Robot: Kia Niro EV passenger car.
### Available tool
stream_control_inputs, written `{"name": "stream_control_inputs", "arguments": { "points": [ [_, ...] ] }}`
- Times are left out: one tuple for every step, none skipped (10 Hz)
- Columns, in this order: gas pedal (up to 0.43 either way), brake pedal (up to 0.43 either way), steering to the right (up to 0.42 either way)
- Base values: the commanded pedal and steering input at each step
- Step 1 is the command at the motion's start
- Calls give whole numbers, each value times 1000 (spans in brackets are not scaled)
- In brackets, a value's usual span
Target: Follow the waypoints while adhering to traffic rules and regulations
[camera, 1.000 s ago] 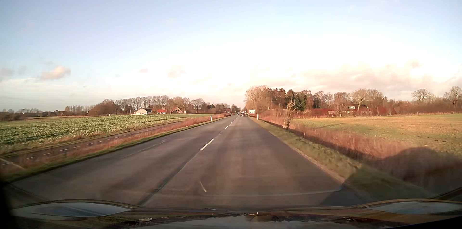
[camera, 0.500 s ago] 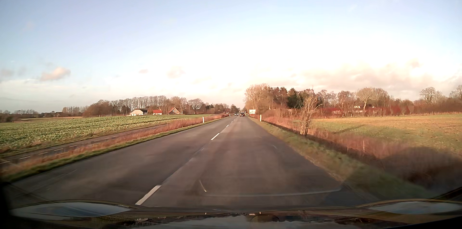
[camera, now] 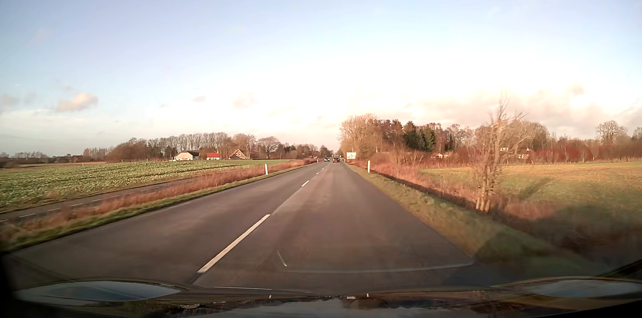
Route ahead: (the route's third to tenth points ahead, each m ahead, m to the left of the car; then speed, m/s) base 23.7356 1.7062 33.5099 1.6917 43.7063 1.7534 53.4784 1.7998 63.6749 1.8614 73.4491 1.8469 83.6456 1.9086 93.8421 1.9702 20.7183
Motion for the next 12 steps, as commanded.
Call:
{"name": "stream_control_inputs", "arguments": {
  "points": [
    [189,0,1],
    [189,0,1],
    [189,0,1],
    [189,0,1],
    [189,0,0],
    [189,0,0],
    [189,0,0],
    [189,0,0],
    [189,0,1],
    [189,0,0],
    [189,0,1],
    [189,0,0]
  ]
}}
